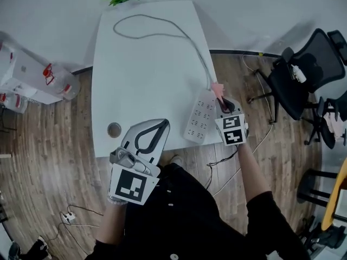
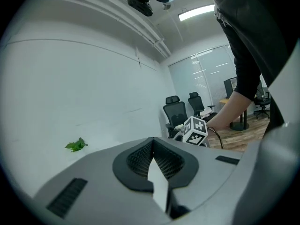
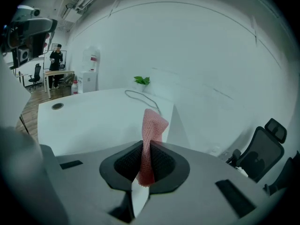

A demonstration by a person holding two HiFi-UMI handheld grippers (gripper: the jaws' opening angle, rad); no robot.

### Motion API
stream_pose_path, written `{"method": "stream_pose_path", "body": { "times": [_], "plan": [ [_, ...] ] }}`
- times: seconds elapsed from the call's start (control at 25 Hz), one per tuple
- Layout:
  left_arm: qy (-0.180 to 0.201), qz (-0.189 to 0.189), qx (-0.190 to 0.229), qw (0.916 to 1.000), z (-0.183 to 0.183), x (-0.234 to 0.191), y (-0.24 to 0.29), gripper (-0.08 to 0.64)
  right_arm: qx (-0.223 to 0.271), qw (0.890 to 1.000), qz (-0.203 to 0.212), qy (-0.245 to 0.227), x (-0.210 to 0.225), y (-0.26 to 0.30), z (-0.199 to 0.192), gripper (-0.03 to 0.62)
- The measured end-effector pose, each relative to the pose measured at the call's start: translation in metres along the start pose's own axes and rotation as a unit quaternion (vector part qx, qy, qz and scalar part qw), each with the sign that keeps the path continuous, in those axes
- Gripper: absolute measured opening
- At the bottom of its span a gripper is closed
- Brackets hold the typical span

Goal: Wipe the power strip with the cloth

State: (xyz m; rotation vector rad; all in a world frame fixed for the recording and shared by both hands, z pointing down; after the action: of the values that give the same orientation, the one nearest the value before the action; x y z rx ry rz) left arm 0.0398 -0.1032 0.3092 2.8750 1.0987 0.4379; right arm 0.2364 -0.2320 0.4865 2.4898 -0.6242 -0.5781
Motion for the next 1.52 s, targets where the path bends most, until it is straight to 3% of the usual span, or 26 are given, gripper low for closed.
{"method": "stream_pose_path", "body": {
  "times": [0.52,1.52],
  "plan": [
    [-0.008,0.044,-0.011,0.9990,-0.009,-0.013,-0.015,0.014,-0.063,0.997,0.036,0.006,-0.001,0.043,-0.031,0.054],
    [-0.015,0.021,-0.022,0.9994,-0.020,-0.012,-0.012,0.014,-0.063,0.995,0.077,0.020,-0.049,0.019,-0.044,0.054]
  ]
}}
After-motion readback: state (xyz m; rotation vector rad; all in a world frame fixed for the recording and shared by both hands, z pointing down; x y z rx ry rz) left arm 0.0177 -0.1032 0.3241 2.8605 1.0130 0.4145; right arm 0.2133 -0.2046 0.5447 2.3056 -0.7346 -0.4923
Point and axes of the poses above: the fingertips, and each gripper's own axes: y forward along the fingers, x to its right, z out of its top, the point moved 2 cm from there along -y, backward along the fingers, and after that the axes turned 3 degrees about x, right-handed, at the moved point
